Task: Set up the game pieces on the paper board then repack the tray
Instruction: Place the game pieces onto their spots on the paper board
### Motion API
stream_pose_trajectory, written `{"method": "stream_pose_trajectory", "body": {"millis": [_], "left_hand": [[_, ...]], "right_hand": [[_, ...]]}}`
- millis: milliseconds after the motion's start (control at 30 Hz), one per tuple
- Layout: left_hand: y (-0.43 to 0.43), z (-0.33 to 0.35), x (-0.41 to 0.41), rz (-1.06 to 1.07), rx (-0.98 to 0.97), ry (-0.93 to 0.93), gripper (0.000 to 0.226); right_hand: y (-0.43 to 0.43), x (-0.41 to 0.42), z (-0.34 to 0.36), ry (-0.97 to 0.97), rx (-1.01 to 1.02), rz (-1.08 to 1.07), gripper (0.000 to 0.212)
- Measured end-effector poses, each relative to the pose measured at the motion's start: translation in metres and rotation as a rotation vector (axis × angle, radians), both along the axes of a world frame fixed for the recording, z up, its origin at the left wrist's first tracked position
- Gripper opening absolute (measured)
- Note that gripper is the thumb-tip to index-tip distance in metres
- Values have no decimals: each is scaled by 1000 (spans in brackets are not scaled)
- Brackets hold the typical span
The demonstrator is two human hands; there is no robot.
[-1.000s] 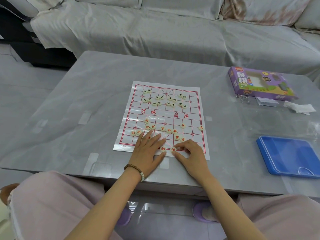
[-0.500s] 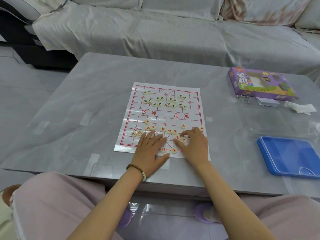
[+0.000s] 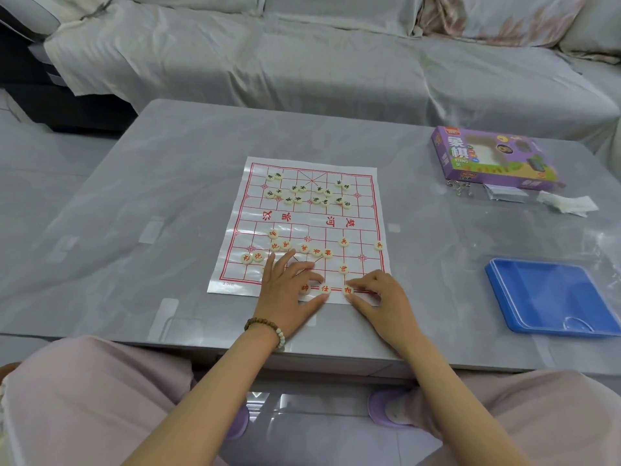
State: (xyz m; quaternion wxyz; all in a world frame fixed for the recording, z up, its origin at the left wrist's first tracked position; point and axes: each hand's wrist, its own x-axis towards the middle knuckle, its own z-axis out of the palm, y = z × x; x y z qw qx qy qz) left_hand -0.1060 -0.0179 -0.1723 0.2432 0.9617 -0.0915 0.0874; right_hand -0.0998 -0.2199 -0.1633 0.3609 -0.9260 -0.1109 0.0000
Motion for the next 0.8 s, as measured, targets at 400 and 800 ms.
{"method": "stream_pose_trajectory", "body": {"millis": [400, 800], "left_hand": [[0, -1, 1, -13, -17, 34, 31], [-2, -3, 3, 6, 3, 43, 31]], "right_hand": [[2, 1, -6, -33, 30, -8, 19], [1, 1, -5, -31, 39, -1, 22]]}}
